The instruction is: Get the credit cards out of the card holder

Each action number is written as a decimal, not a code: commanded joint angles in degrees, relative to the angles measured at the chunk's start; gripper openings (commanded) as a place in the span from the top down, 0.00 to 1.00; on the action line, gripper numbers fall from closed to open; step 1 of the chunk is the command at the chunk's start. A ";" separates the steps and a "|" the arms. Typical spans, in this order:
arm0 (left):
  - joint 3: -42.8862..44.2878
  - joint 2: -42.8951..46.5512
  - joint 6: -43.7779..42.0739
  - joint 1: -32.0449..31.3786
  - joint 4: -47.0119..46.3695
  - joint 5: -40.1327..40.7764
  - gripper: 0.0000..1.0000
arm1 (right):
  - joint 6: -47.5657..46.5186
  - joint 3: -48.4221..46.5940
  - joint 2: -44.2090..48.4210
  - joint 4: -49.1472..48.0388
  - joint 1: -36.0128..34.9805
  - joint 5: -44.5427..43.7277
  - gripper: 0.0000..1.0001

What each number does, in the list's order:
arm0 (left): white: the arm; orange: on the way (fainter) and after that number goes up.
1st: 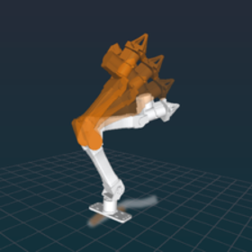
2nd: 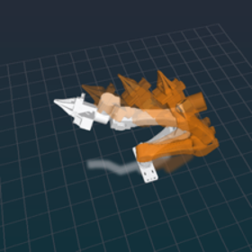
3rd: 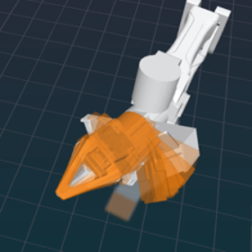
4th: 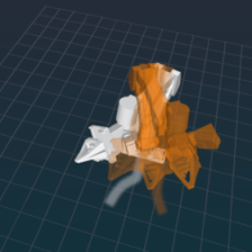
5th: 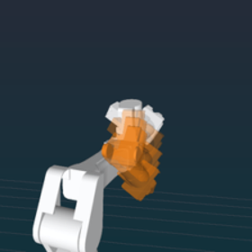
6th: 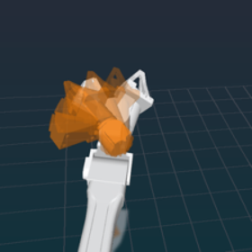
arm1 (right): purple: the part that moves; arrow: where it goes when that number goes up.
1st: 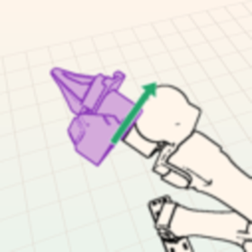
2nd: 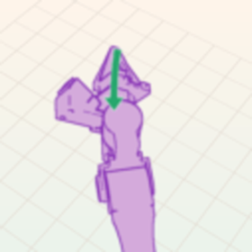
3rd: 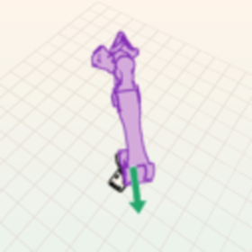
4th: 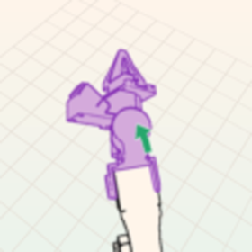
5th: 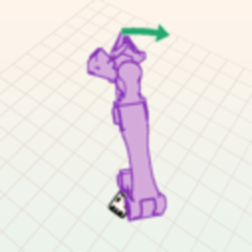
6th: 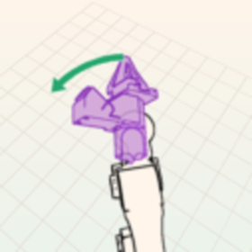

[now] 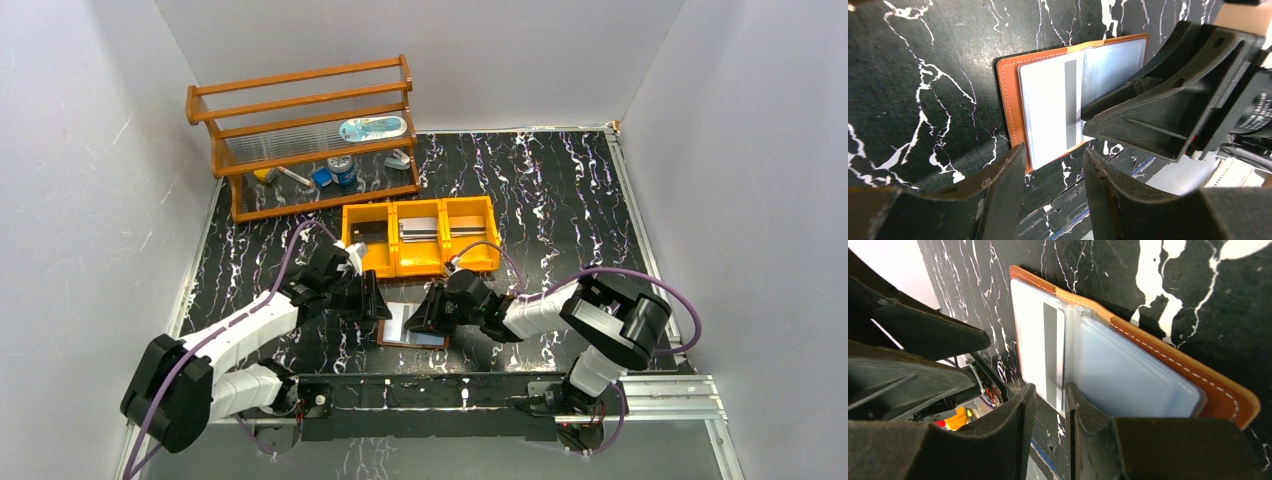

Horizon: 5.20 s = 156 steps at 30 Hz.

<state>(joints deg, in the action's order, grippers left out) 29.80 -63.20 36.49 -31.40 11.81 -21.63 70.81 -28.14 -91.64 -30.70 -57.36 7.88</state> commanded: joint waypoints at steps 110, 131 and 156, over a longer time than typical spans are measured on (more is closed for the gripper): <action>6.43 -7.51 0.03 -12.90 0.52 14.37 0.57 | 3.90 0.98 -2.37 -3.66 1.82 -0.01 0.69; 1.09 -12.45 2.36 -14.20 -1.88 13.85 0.72 | 3.72 1.21 -2.39 -8.69 1.96 1.30 0.70; 0.46 -11.39 3.67 -15.54 -2.22 13.90 0.79 | -0.18 0.67 -0.75 -16.34 1.97 3.78 0.92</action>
<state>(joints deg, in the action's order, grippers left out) 32.29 -73.91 38.68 -45.28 9.47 -4.23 70.06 -26.06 -94.26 -37.15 -54.96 12.14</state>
